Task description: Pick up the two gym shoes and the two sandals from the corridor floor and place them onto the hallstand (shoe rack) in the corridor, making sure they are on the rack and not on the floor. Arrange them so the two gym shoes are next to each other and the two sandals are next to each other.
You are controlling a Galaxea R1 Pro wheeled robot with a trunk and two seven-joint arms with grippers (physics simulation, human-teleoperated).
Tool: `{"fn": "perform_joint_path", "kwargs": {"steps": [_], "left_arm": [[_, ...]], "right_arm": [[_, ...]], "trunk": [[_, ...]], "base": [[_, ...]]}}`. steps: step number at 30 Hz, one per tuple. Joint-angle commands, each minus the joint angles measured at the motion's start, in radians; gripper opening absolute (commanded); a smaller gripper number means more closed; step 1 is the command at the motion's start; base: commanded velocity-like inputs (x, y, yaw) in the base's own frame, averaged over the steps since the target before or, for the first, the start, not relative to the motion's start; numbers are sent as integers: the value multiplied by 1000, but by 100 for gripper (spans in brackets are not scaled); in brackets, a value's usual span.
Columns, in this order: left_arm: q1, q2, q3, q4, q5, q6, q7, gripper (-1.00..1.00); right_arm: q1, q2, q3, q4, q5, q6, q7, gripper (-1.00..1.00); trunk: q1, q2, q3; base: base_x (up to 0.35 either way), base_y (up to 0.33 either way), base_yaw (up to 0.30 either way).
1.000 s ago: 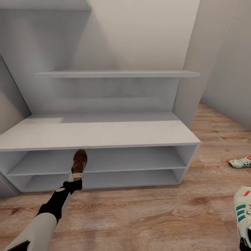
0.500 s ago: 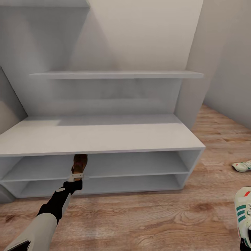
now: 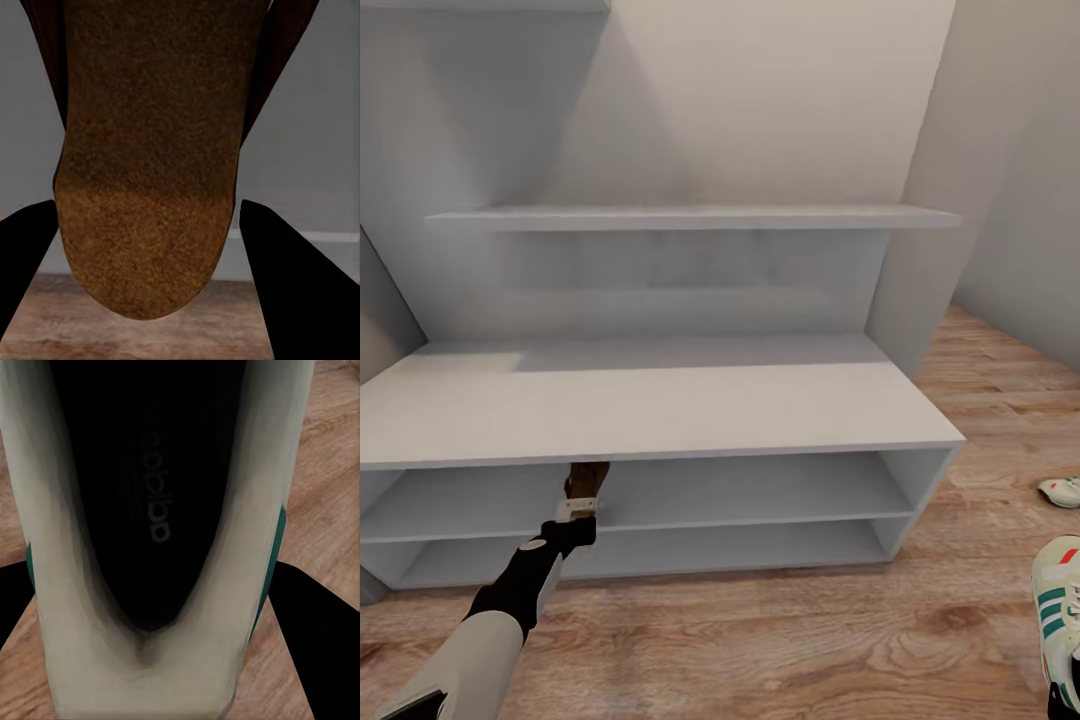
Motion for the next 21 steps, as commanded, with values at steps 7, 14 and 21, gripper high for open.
{"fn": "perform_joint_path", "kwargs": {"steps": [7,14,21], "left_arm": [[-2,-2,8,-2,-10,5,-9,-100],[0,-1,8,-2,-10,4,-9,-100],[1,0,8,-2,-10,4,-9,-100]], "right_arm": [[0,0,5,0,-5,-2,-2,-100],[0,0,5,0,-5,-3,-2,-100],[0,0,5,0,-5,-3,-2,-100]], "trunk": [[0,0,-1],[0,0,-1],[0,0,-1]], "base": [[126,0,0],[185,0,0],[26,0,0]]}}
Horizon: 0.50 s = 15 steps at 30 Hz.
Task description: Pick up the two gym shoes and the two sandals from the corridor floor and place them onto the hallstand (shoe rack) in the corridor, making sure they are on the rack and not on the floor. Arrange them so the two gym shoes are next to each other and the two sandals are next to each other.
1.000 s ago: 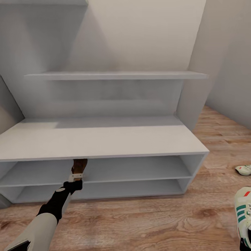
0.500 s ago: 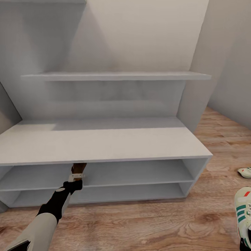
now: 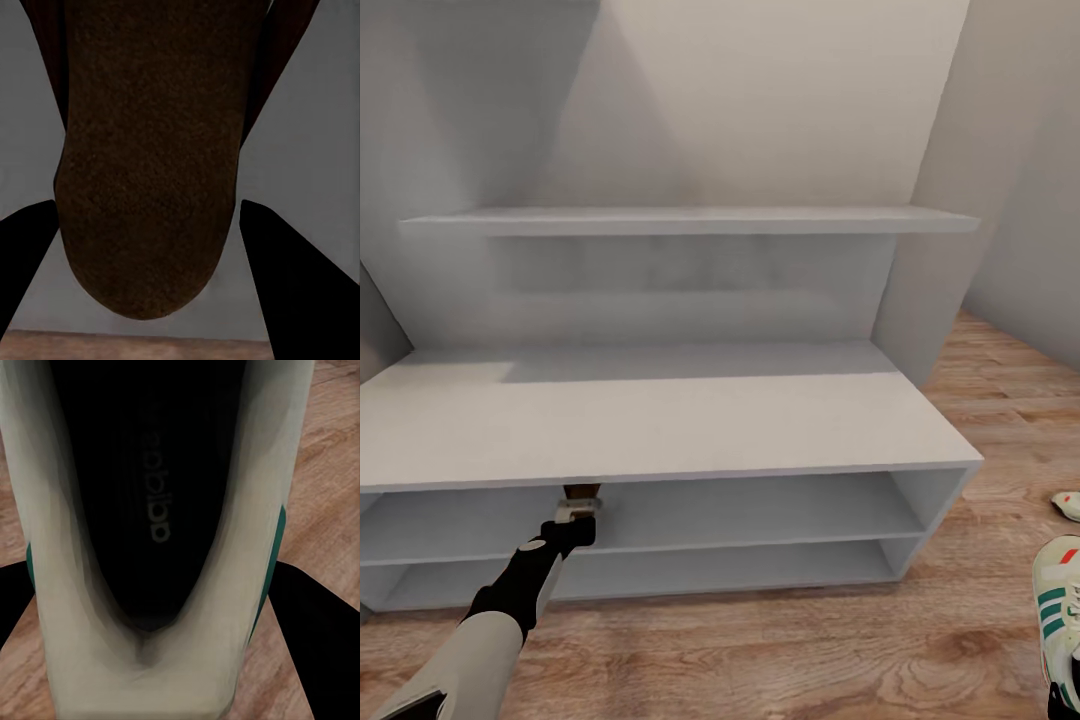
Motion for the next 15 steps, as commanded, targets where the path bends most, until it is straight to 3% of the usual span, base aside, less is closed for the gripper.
{"fn": "perform_joint_path", "kwargs": {"steps": [1,15], "left_arm": [[-1,-1,8,-2,-10,4,-9,-100],[1,-1,8,-3,-10,4,-9,-100]], "right_arm": [[0,0,5,0,-5,-2,-2,-100],[0,0,5,0,-5,-3,-2,-100]], "trunk": [[0,0,-1],[0,0,-1]], "base": [[6,0,0],[91,0,0]]}}
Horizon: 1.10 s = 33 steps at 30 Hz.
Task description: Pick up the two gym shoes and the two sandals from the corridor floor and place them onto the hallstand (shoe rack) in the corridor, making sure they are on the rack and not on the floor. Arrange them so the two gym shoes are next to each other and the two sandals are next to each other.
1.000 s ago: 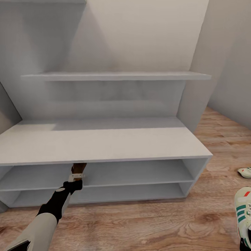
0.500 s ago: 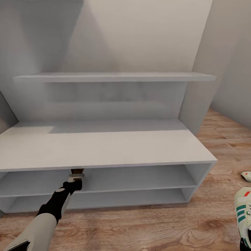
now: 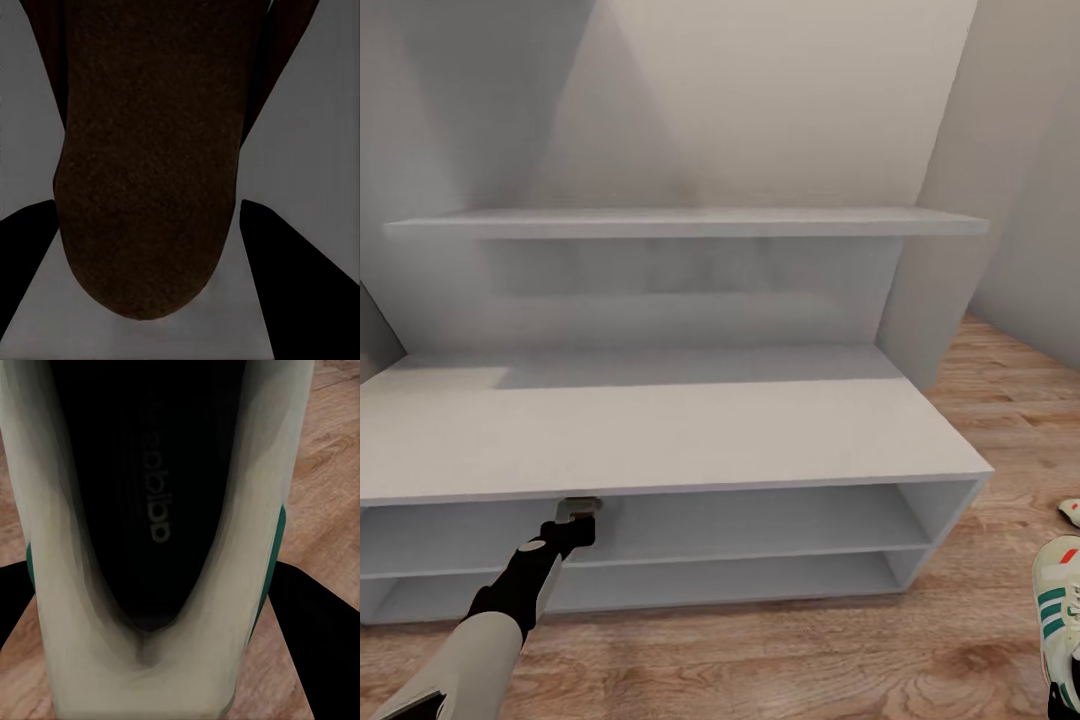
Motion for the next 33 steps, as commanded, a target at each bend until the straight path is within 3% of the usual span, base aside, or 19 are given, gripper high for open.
{"fn": "perform_joint_path", "kwargs": {"steps": [1,13,14,33], "left_arm": [[0,-1,8,-2,-10,4,-9,-100],[-1,1,8,-7,-10,4,-9,-100],[-3,1,8,-7,-10,5,-9,100],[7,2,11,-8,-10,1,-9,100]], "right_arm": [[0,0,5,0,-5,-3,-2,-100],[0,0,5,0,-5,-2,-2,-100],[0,0,5,0,-5,-3,-2,-100],[0,0,5,1,-5,-2,-2,-100]], "trunk": [[0,0,-1],[0,0,-1],[0,0,-1],[0,0,-1]], "base": [[27,0,0],[6,0,0],[0,0,0],[-21,0,0]]}}
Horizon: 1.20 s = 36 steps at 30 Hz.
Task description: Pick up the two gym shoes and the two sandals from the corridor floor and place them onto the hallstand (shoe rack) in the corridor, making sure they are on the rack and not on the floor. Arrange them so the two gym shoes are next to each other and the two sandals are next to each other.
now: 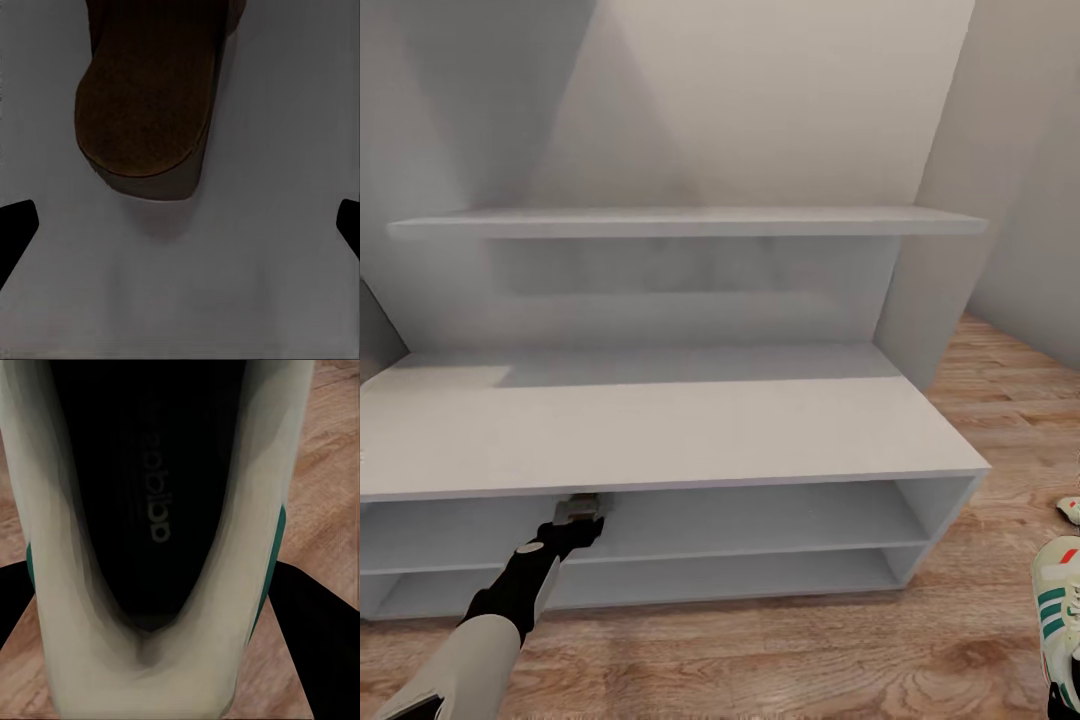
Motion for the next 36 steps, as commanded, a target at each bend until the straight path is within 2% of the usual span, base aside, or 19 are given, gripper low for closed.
{"fn": "perform_joint_path", "kwargs": {"steps": [1,26,30,31,32,36], "left_arm": [[0,-1,8,-2,-10,4,-9,100],[11,0,7,1,-9,-6,-17,100],[71,3,8,1,6,-29,-25,100],[91,5,8,1,18,-48,-27,100],[133,10,8,2,41,-98,-30,100],[208,23,7,8,65,-189,-35,100]], "right_arm": [[0,0,5,0,-5,-3,-2,-100],[0,4,6,2,-5,-2,-2,-100],[0,7,8,2,-4,-2,-2,-100],[0,8,8,2,-4,-2,-1,-100],[0,9,8,2,-3,-2,0,-100],[0,11,9,3,0,-2,2,-100]], "trunk": [[-1,0,-1],[-1,0,-1],[-1,0,-1],[-1,0,-1],[-1,0,-1],[-1,0,-1]], "base": [[-221,0,0],[-317,13,0],[-332,109,0],[-331,123,0],[-303,126,0],[-187,89,0]]}}
